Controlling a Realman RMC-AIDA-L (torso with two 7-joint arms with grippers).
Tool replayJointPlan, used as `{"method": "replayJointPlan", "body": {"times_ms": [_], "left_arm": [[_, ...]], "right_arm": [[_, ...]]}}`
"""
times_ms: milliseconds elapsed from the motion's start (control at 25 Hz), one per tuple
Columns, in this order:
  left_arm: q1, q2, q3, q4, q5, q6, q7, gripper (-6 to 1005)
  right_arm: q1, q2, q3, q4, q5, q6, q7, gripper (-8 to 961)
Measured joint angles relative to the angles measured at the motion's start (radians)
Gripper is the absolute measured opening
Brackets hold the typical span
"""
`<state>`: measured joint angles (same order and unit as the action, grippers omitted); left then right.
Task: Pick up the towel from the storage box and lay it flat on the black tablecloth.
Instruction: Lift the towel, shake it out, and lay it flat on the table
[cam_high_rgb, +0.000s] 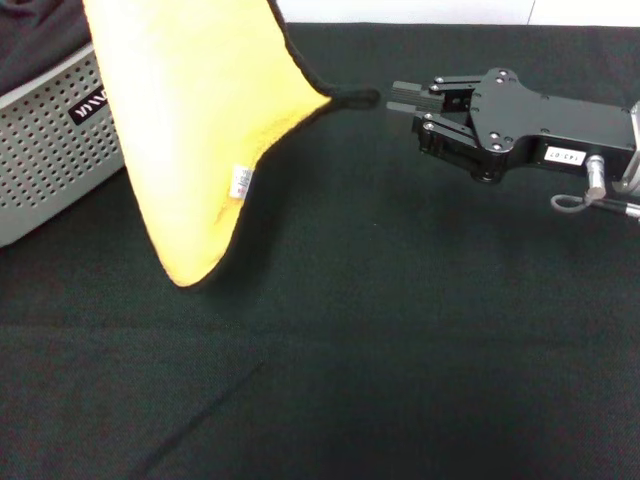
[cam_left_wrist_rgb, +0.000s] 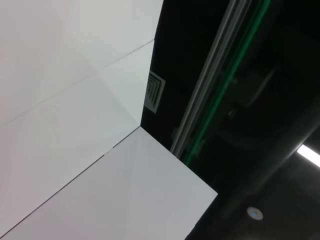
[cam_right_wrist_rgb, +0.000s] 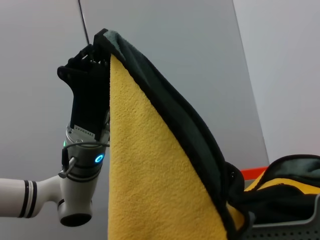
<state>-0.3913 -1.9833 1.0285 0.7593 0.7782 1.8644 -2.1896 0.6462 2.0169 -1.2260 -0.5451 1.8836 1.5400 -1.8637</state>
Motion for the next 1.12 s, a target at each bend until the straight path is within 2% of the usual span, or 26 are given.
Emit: {"method": "replayJointPlan", "body": {"times_ms": [80,280,480,720,1120], "left_arm": [[0.000,-0.001,-0.001,0.000,0.000,0.003,0.000,33],[0.007,0.000,-0.004,0.000,0.001,0.006,-0.001,34],[0.004,0.001,-0.002,0.000,0.001,0.007,-0.001,34],[-0.001,0.001,-0.002,0.000,0.001,0.019,-0.002,34],[-0.003,-0.001,0.001,0.001,-0.002,0.033,-0.002,35]], "right_arm": [[0.002,-0.001,-0.001,-0.005,-0.001,0.001,0.000,217],[-0.006,-0.003,0.004,-0.012,-0.001,0.006,0.002,289],[-0.010,-0.001,0.001,-0.012,-0.009,-0.013,0.000,397],[0.020,0.005,-0.005,-0.007,-0.061,-0.048,0.005,526],[0.030,0.005,-0.007,-0.001,-0.065,-0.092,0.007,869]]}}
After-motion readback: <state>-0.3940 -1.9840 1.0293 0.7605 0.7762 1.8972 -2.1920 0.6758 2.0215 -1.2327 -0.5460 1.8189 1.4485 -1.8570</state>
